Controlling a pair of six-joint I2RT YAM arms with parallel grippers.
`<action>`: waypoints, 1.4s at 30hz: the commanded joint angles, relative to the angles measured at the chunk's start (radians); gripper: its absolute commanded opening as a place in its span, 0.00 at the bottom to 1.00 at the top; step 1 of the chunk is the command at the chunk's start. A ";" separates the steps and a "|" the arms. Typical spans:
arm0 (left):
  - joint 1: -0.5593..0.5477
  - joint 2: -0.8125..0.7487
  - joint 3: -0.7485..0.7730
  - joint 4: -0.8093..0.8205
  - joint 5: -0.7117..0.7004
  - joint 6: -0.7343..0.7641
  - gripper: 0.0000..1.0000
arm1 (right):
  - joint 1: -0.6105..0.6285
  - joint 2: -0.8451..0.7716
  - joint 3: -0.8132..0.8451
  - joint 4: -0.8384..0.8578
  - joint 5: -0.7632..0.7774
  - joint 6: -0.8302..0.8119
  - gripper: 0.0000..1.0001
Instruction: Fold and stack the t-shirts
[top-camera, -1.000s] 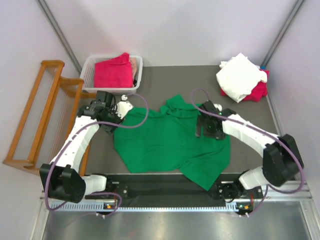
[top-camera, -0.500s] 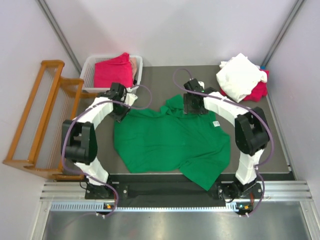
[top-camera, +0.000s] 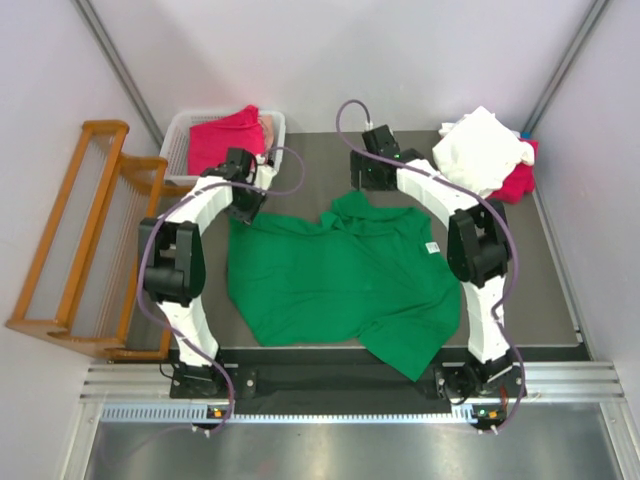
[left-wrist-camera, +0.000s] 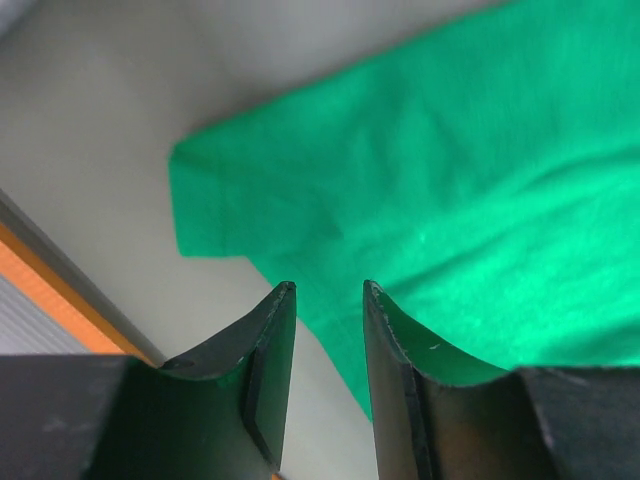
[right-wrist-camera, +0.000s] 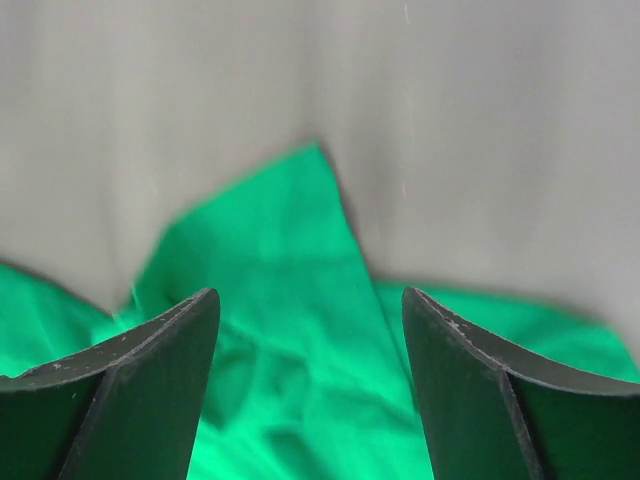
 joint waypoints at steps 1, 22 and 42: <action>0.065 0.045 0.113 0.042 0.093 -0.102 0.39 | -0.050 0.089 0.123 0.034 -0.116 -0.019 0.73; 0.142 0.193 0.199 0.021 0.177 -0.130 0.39 | -0.111 0.227 0.158 0.031 -0.307 -0.022 0.66; 0.144 0.183 0.176 0.005 0.153 -0.098 0.36 | -0.108 0.278 0.183 0.043 -0.356 -0.032 0.46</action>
